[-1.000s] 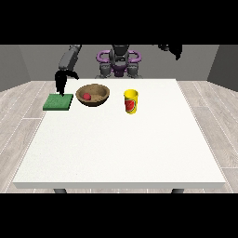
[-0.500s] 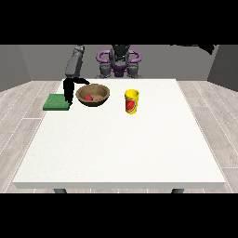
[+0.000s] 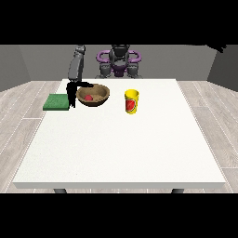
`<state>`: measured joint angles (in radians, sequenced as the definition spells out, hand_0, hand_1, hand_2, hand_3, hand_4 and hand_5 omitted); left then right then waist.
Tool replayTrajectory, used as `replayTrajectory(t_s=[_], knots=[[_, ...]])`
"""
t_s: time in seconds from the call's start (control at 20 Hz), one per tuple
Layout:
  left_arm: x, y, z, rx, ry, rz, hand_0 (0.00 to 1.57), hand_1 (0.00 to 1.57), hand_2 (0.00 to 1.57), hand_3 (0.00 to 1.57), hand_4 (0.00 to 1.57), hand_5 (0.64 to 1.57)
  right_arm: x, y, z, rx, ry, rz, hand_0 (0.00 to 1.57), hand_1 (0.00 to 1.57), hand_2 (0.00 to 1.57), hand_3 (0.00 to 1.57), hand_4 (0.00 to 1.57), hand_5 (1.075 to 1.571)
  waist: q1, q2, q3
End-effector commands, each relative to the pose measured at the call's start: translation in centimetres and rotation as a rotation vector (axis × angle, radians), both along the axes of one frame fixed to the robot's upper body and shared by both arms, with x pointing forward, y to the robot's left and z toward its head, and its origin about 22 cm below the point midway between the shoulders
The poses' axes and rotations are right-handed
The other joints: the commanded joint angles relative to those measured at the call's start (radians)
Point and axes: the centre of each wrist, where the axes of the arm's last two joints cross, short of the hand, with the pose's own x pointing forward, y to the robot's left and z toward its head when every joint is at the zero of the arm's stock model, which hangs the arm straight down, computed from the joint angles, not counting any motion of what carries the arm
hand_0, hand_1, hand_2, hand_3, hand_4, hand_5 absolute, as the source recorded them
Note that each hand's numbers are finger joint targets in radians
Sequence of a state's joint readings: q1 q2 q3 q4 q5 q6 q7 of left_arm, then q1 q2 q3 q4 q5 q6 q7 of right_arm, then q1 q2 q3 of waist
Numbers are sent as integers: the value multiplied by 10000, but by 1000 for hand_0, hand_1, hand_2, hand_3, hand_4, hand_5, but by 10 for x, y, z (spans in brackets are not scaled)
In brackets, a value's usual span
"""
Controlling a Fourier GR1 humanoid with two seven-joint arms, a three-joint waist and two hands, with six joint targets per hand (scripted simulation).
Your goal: Pick the cup and pour the ball into the bowl, then pick the bowl and place it on the pad
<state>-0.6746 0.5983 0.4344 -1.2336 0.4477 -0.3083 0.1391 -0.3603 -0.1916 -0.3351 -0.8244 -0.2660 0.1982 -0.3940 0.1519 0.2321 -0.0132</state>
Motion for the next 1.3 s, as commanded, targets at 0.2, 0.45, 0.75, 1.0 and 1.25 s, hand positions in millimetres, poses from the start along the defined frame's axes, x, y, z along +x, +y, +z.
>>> replayTrajectory(t_s=[0.2, 0.45, 0.75, 1.0, 1.25], knots=[[-14, 32, 15, 15, -265, -9, 0, 0, 0, 0, 250, 1506, -5, 45, -33, 909, 819, -22, 0, 0, 0, 0, 318, 1534, 207, 381, 139], [-15, 21, 43, 42, -1101, -154, 0, 0, 0, 0, 359, 1536, -25, 7, -42, -331, 2208, -1392, 1571, 1571, 1571, 1571, 1083, 1445, 571, 1000, 145], [-17, 33, 31, -10, -706, -270, 0, 0, 0, 0, 641, 1570, -12, -16, -16, -561, 2070, -2208, 1571, 1571, 1571, 1571, 1074, 1491, 699, 754, 121], [-17, 50, 18, -141, 226, 268, 0, 0, 0, 0, 721, 1569, 6, -25, 23, -1314, 2955, -2179, 1571, 1571, 1571, 1571, 1061, 1527, 242, -416, 102], [-32, 89, -20, -458, 616, 1371, 0, 0, 0, 0, 723, 1569, 29, -20, 65, -1163, 3621, -1070, 1571, 1571, 1571, 1571, 1034, 1534, -840, -860, 115]])
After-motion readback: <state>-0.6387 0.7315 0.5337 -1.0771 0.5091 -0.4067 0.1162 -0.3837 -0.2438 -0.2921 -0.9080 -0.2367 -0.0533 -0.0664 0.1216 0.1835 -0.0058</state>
